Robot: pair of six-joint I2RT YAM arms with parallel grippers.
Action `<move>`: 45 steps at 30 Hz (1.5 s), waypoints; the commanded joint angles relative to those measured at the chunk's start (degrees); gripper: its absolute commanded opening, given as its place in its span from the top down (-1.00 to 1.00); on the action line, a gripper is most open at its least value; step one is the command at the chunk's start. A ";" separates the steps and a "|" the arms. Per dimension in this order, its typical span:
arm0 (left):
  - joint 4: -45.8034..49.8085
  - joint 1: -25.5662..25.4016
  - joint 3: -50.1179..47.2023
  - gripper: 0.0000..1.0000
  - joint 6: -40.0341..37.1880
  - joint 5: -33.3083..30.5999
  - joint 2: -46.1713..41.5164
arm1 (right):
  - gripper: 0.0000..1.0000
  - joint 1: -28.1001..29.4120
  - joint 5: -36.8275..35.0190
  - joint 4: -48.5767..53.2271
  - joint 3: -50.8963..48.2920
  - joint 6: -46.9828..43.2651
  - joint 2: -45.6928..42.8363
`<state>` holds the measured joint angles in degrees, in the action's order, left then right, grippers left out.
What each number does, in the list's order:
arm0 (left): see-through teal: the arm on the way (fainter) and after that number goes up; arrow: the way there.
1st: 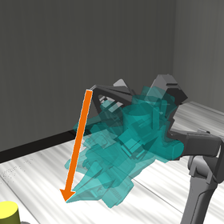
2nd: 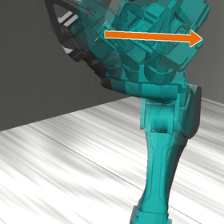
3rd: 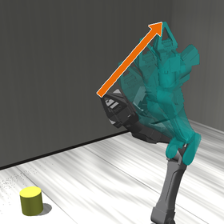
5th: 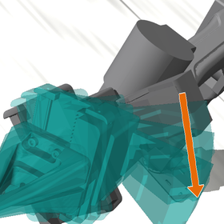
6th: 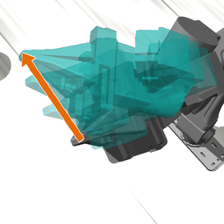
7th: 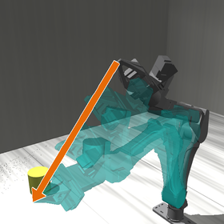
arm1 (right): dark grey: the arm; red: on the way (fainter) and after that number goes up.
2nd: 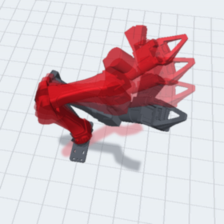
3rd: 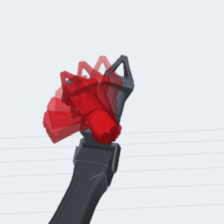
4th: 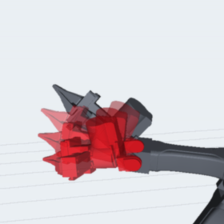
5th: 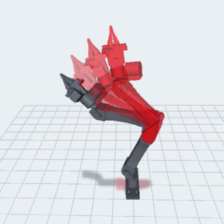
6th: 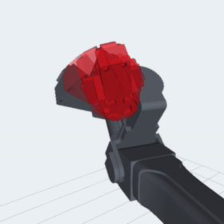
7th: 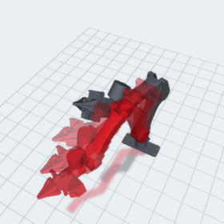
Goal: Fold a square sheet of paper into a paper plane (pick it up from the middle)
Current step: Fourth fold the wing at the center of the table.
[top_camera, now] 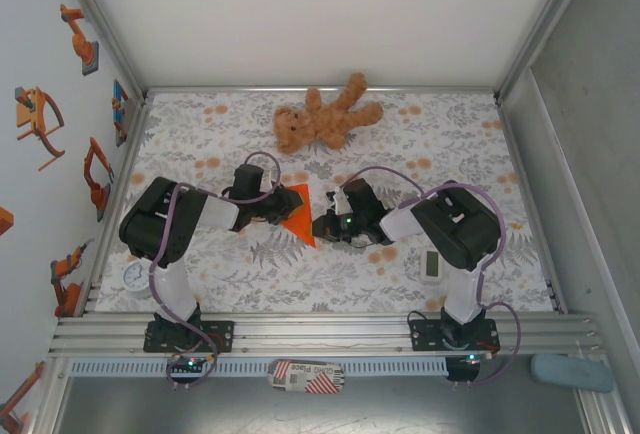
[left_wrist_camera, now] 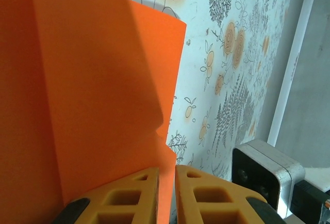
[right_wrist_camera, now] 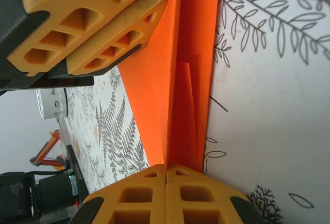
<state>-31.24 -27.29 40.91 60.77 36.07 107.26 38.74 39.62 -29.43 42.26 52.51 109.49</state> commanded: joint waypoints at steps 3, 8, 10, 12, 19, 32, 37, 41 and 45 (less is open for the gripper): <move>0.92 -0.05 0.87 0.65 -1.62 0.50 1.82 | 0.95 -0.76 -6.83 8.06 -1.84 -2.45 3.46; 1.09 0.00 0.49 0.65 -1.69 0.43 2.00 | 0.80 -0.78 -6.33 8.67 -0.92 -2.79 0.87; 1.05 -0.02 0.43 0.65 -1.70 0.43 1.99 | 0.74 -0.84 -6.07 9.18 -0.07 -2.85 -1.05; 1.01 -0.04 0.40 0.65 -1.68 0.35 1.91 | 0.67 -0.86 -6.03 10.02 0.81 -3.07 -3.06; 0.93 0.00 0.34 0.65 -1.62 0.49 1.47 | 0.53 -1.48 -8.50 15.08 2.98 -4.44 -7.17; 0.62 -0.04 0.40 0.65 -1.44 0.66 1.51 | 0.52 -1.65 -8.47 21.29 13.15 -8.80 -1.94; 0.73 -0.04 0.40 0.67 -1.35 0.75 1.54 | 0.54 -1.65 -7.54 22.17 14.88 -9.54 0.21; 0.53 -0.05 0.23 0.70 -1.26 0.78 1.42 | 0.60 -1.72 -6.52 21.65 15.16 -9.55 1.05; 0.40 -0.04 0.14 0.72 -1.17 0.85 1.27 | 0.61 -1.70 -5.43 20.49 15.09 -9.19 1.54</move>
<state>-31.27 -27.29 41.15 60.71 36.64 107.81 37.30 32.56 -8.36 55.99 44.05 110.21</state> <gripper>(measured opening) 0.143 0.198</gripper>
